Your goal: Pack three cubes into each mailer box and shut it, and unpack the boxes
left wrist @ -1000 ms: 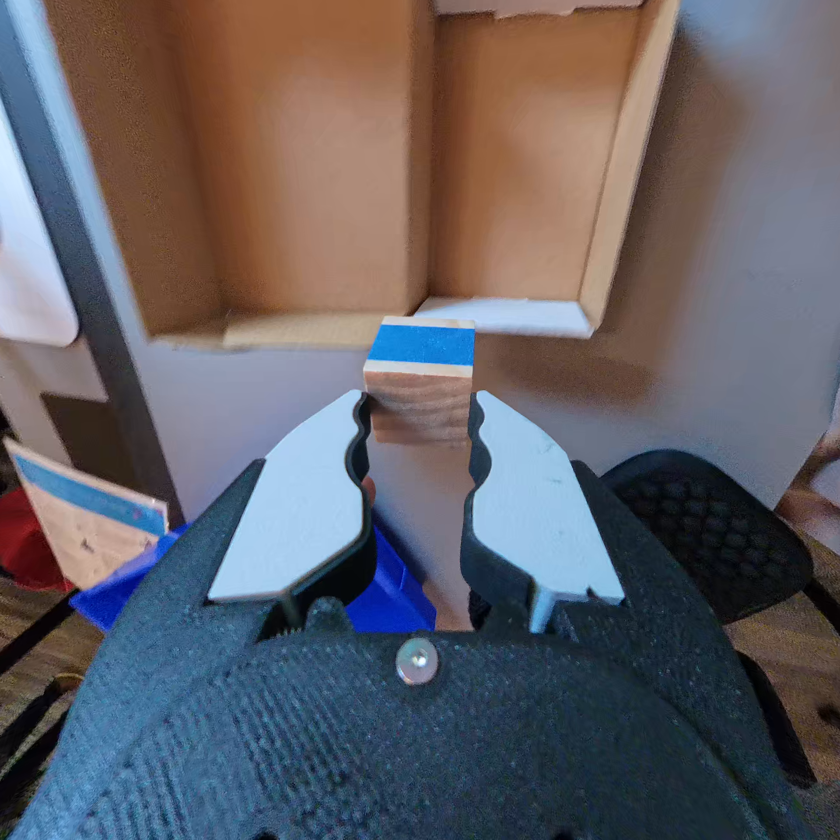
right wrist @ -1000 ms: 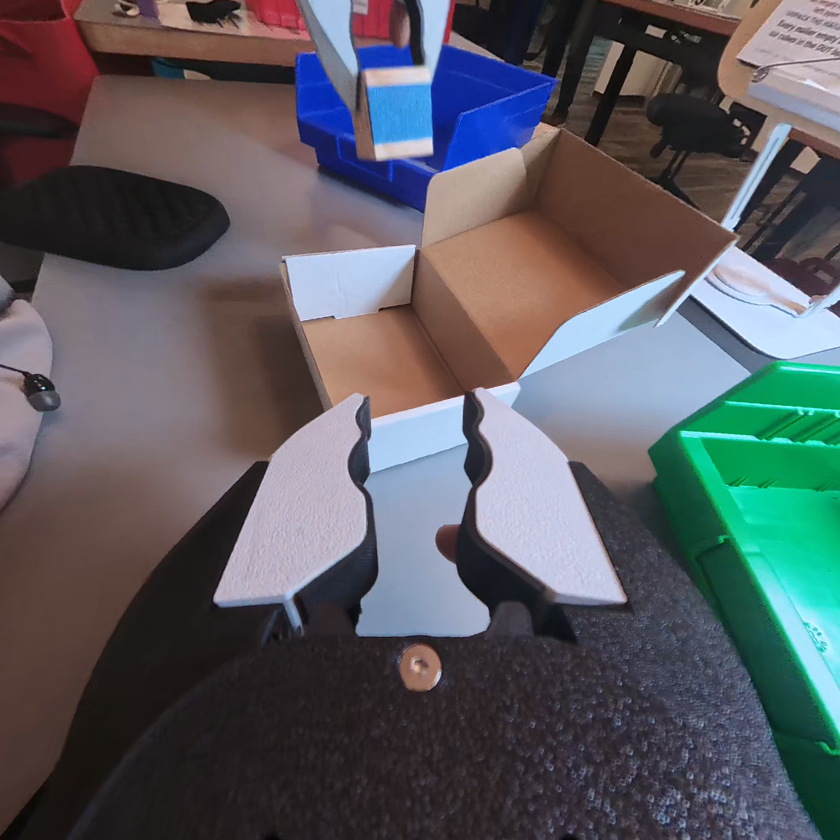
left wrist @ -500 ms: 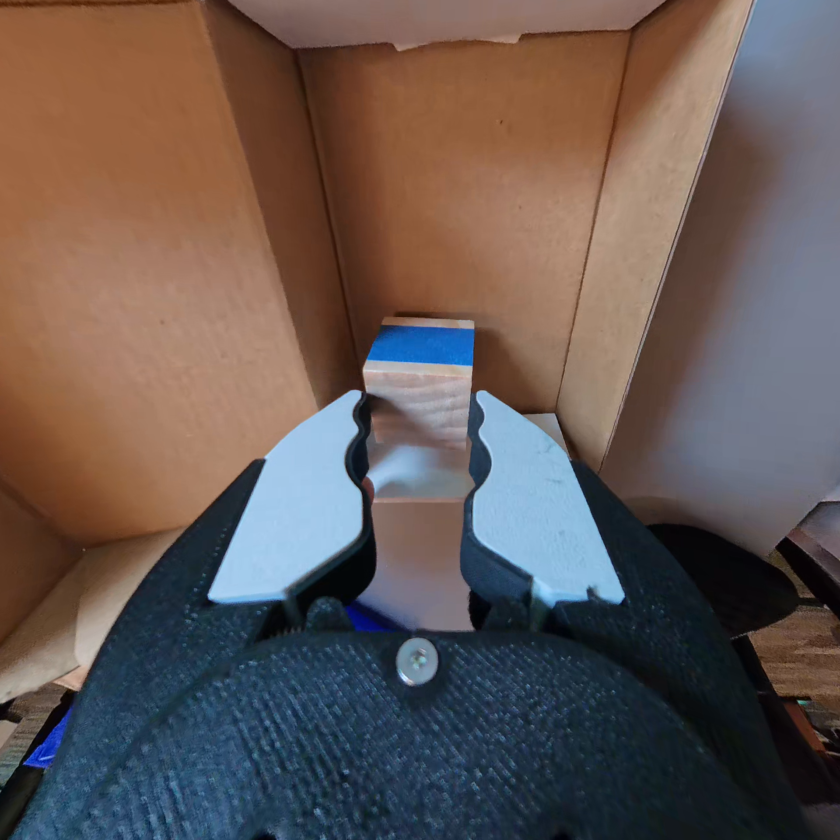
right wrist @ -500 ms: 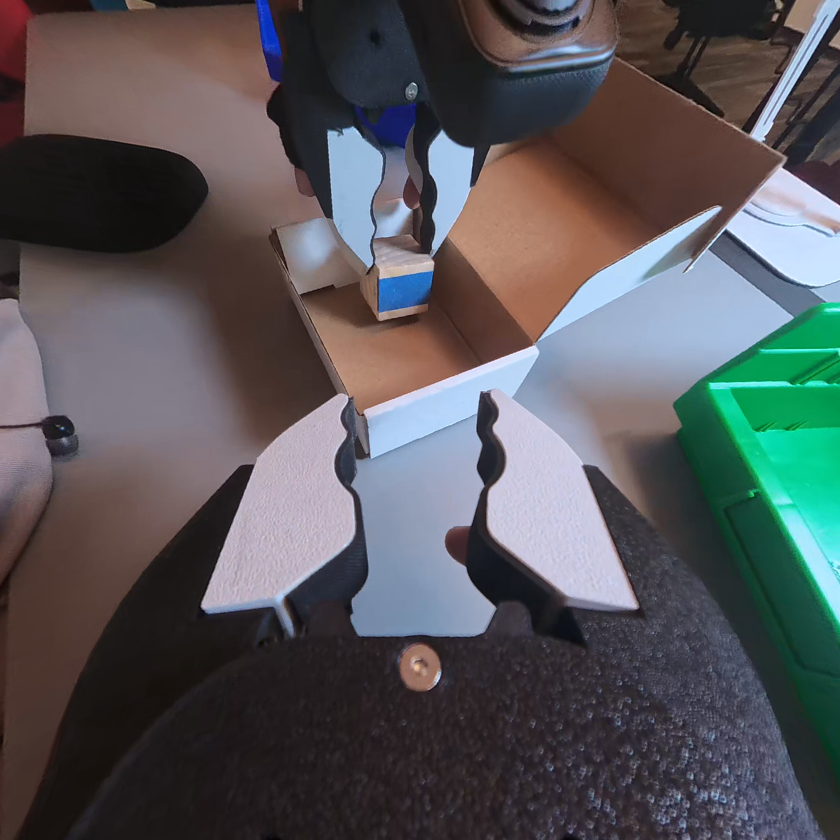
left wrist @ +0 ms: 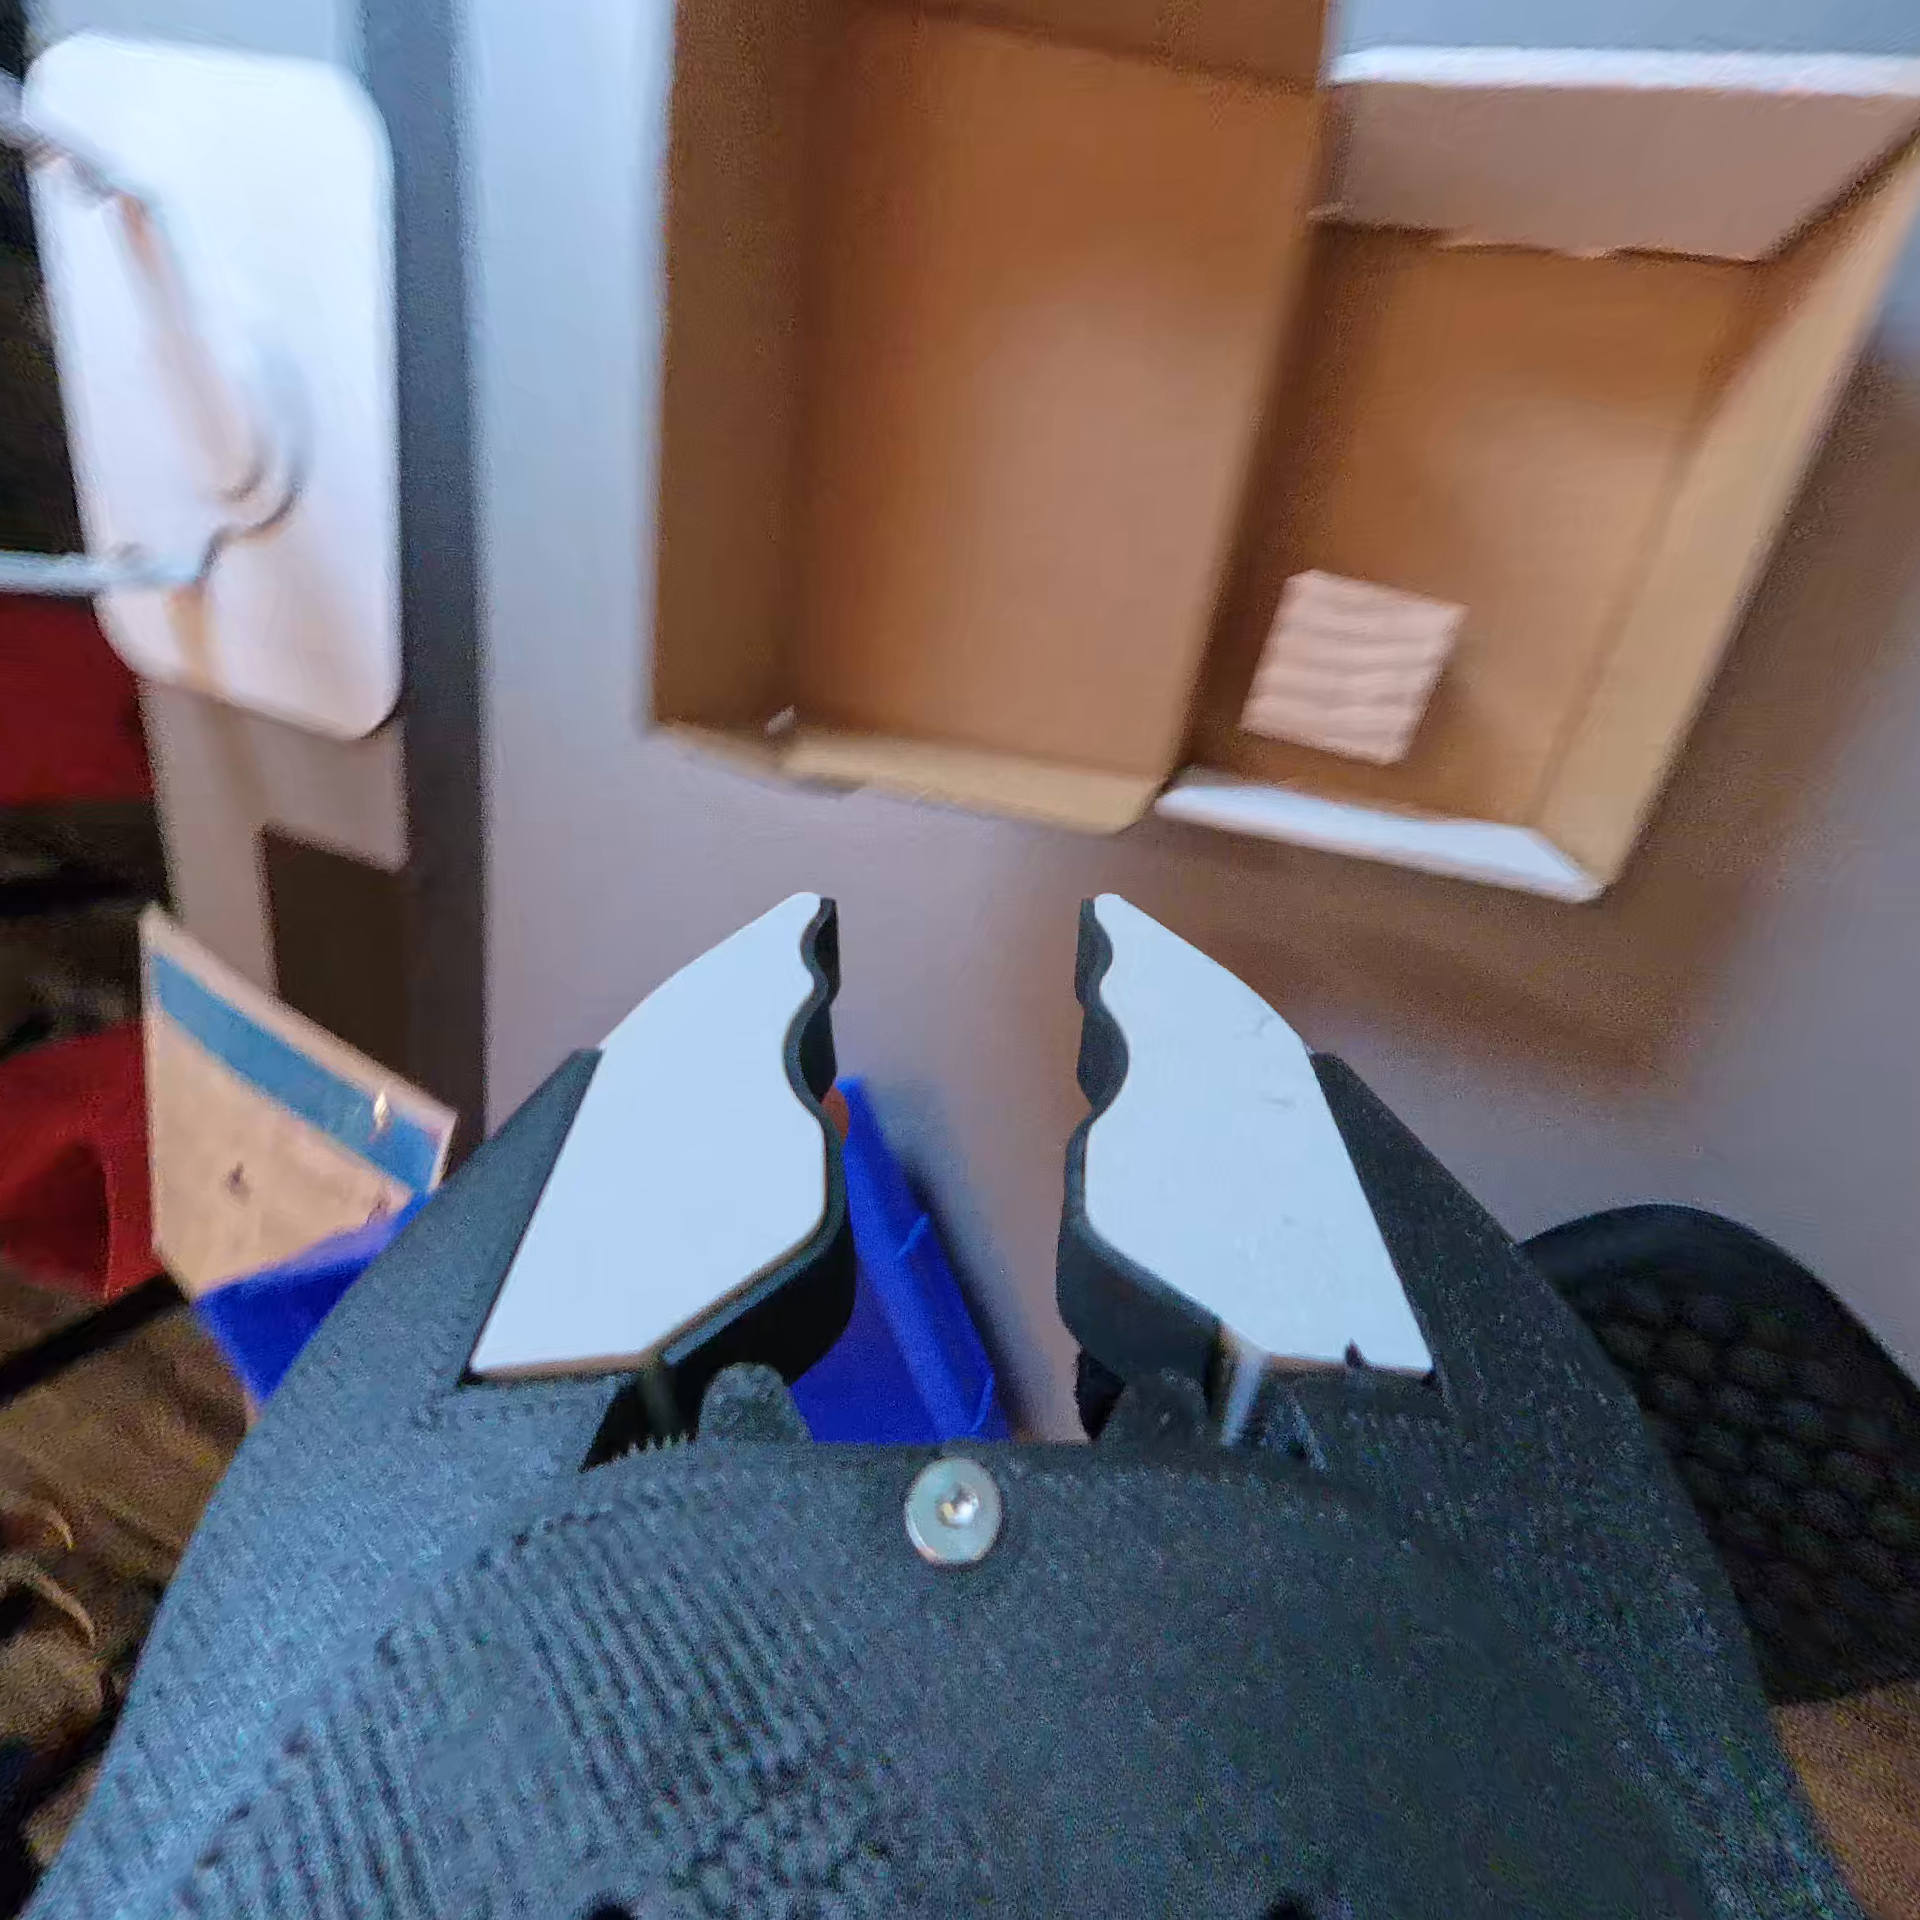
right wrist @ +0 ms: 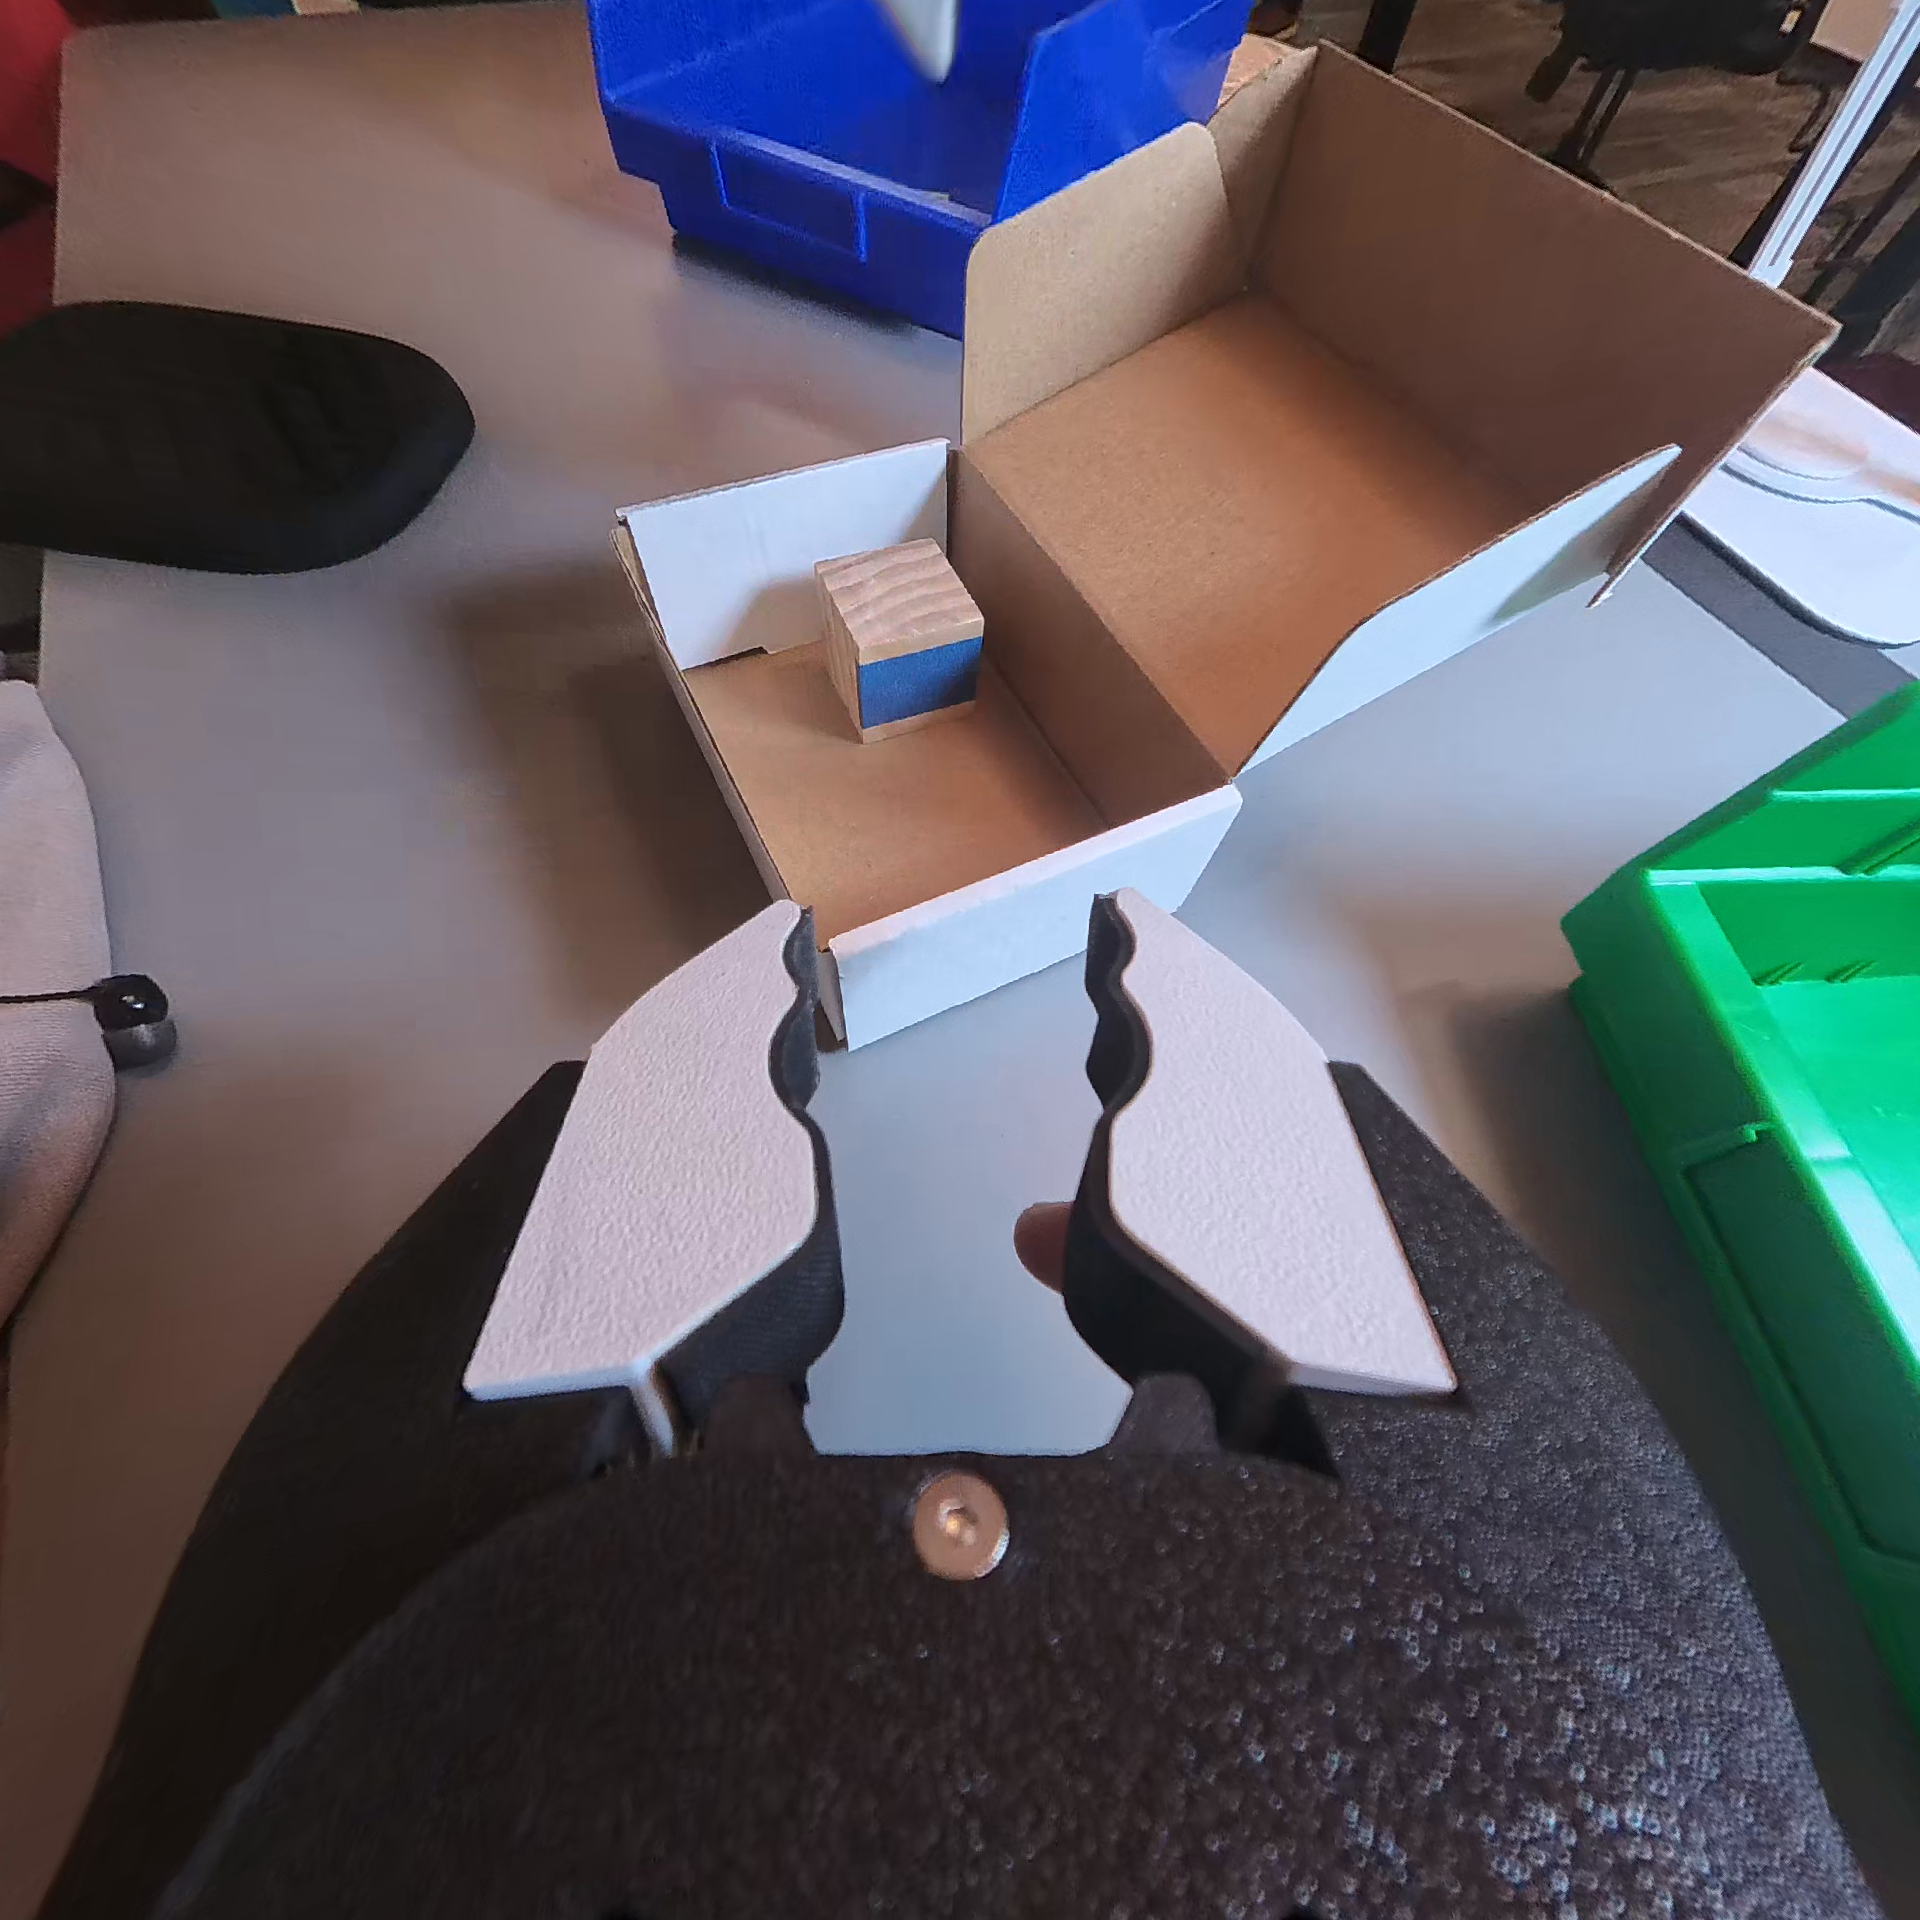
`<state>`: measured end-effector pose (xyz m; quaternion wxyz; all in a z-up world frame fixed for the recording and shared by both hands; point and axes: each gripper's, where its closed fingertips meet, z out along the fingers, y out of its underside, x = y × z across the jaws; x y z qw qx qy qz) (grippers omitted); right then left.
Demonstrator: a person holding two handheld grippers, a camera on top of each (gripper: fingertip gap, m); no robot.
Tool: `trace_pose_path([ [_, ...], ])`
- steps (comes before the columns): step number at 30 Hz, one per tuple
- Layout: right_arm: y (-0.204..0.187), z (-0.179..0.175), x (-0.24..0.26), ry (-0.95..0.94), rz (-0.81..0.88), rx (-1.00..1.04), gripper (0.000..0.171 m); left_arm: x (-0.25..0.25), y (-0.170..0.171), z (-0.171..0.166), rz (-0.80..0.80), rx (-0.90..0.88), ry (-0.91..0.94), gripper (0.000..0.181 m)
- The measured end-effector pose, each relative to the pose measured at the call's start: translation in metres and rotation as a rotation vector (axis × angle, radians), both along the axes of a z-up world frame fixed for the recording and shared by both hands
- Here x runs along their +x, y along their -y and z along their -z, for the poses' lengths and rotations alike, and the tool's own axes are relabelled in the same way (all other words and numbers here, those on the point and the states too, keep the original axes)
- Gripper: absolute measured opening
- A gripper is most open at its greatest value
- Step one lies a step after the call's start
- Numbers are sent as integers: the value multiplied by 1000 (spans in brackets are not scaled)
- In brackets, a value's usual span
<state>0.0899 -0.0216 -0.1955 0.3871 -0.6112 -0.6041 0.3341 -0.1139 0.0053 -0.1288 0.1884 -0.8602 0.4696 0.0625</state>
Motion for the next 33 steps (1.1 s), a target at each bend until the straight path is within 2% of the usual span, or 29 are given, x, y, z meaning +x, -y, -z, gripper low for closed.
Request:
trace_pose_path([
  [2,0,0,-1,1,-1,1,49,-47,-11,-14,-119,51,-11,44],
  [4,0,0,-1,0,0,1,49,-95,-15,-10,-249,45,-19,44],
  [8,0,1,-2,0,-1,6,48,-184,-13,36,-479,-19,-68,46],
  [12,-1,0,-2,-6,5,5,48,-224,1,84,-626,-126,-2,49],
  [14,-3,0,-2,-9,7,-1,48,-226,12,104,-662,-222,54,56],
  [16,-3,1,-2,-8,9,-3,47,-228,18,119,-679,-259,71,53],
  [19,-4,1,-1,-7,9,2,47,-218,23,130,-662,-313,122,28],
  [21,-4,0,-1,-10,11,6,47,-219,18,122,-629,-270,83,27],
  [25,-5,-2,0,-18,16,7,47,-199,-4,63,-552,-95,102,27],
  [28,-5,-2,-1,-18,12,11,47,-148,-14,5,-406,26,140,27],
  [30,-3,-2,-1,-17,7,11,46,-99,-14,-20,-281,75,162,27],
  [33,-1,-3,-1,-19,2,19,47,-16,-3,-23,-75,62,186,27],
])
